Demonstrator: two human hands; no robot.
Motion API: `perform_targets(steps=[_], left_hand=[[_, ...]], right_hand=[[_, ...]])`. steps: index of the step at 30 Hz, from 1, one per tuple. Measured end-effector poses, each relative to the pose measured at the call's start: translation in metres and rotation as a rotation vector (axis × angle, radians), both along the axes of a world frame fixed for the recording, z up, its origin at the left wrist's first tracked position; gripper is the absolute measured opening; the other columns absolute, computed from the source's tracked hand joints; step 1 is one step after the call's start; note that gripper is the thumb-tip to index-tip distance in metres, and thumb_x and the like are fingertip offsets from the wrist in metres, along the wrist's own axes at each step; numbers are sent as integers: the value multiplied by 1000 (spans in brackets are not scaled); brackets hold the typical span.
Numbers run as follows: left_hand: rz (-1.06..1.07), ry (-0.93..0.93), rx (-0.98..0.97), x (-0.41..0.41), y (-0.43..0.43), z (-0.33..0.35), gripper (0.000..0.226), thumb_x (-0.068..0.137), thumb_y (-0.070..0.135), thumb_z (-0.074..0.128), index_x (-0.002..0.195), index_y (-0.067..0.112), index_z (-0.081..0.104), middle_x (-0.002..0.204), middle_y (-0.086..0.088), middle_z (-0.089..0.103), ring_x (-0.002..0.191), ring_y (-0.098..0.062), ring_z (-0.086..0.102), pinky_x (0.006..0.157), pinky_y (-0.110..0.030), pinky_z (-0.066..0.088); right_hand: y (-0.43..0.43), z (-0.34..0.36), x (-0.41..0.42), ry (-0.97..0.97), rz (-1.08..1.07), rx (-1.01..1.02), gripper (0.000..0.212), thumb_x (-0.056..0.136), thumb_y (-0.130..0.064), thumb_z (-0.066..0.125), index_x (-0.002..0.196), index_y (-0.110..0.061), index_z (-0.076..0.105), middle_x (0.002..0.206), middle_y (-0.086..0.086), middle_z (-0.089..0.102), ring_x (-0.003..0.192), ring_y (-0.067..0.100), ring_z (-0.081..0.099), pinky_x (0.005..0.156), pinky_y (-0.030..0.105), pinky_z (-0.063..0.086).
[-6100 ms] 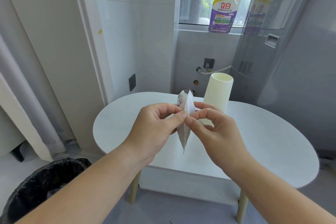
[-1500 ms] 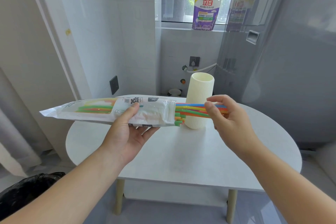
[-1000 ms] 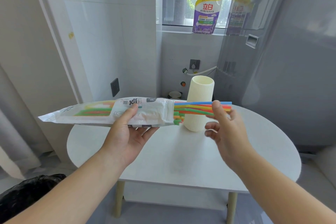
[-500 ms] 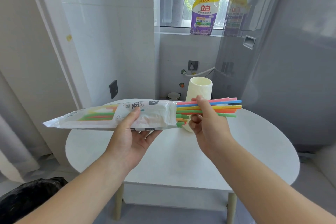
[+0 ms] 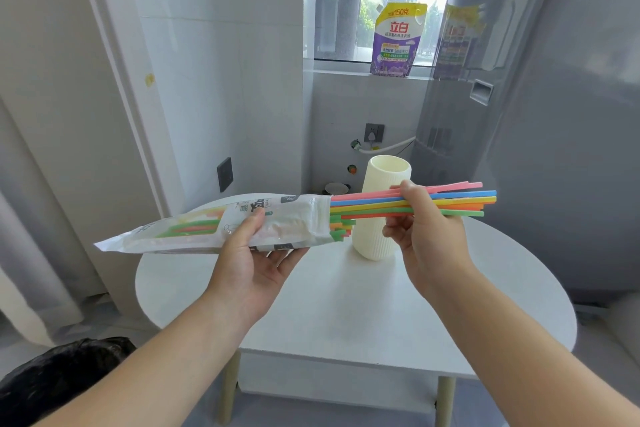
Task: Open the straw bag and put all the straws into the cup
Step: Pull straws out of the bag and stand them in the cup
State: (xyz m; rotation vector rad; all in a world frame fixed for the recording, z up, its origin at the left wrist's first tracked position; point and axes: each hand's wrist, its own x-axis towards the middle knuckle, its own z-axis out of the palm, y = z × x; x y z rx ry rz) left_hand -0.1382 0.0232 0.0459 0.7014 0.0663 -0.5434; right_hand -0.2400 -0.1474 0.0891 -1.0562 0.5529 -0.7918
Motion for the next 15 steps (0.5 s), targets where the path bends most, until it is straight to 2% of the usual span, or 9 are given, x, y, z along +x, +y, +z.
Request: perform_targets(steps=[2, 9, 15], left_hand=[[10, 3, -6, 2, 1, 0, 29, 94, 23, 69, 123, 19, 65, 115, -12, 78, 103, -29, 76, 79, -49, 63], [40, 23, -2, 12, 2, -3, 35, 95, 23, 69, 129, 17, 63, 119, -13, 76, 103, -29, 76, 79, -48, 64], [68, 39, 8, 23, -3, -5, 35, 96, 25, 68, 128, 13, 65, 123, -13, 75, 109, -28, 74, 79, -44, 64]], right_hand=[[-3, 4, -2, 6, -20, -16, 11, 93, -20, 69, 91, -11, 62, 69, 7, 60, 53, 15, 60, 49, 25, 54], [-16, 21, -6, 42, -74, -89, 13, 92, -21, 70, 86, -15, 60, 67, 4, 60, 55, 15, 62, 51, 26, 56], [-30, 28, -15, 45, -103, -88, 13, 93, -23, 69, 90, -14, 60, 72, 7, 60, 57, 15, 63, 51, 25, 58]])
